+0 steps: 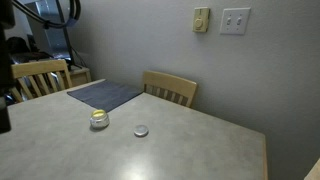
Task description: Put the lid on the bottle
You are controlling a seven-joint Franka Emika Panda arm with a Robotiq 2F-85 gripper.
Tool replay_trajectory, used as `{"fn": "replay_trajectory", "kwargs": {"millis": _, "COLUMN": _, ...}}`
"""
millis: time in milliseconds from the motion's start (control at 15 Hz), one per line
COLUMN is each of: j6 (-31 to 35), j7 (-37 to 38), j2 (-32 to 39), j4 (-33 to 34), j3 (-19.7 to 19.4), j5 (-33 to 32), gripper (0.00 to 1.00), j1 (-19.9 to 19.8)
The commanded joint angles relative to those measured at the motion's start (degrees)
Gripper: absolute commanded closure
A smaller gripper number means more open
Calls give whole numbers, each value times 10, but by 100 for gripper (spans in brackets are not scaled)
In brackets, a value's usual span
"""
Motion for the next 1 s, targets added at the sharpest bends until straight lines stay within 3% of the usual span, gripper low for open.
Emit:
{"fn": "replay_trajectory", "kwargs": {"millis": 0, "j6": -1, "j7": 0, "j2": 0, "j4": 1, "j3": -1, "j5": 0, "gripper": 0, "j1": 1}}
{"fn": "replay_trajectory", "kwargs": {"millis": 600, "j6": -1, "j7": 1, "j2": 0, "j4": 1, "j3": -1, "j5": 0, "gripper": 0, "j1": 1}}
{"fn": "replay_trajectory", "kwargs": {"millis": 933, "j6": 8, "j7": -17, "j2": 87, "j4": 66, "j3": 6, "j5": 42, "gripper": 0, "j1": 41}}
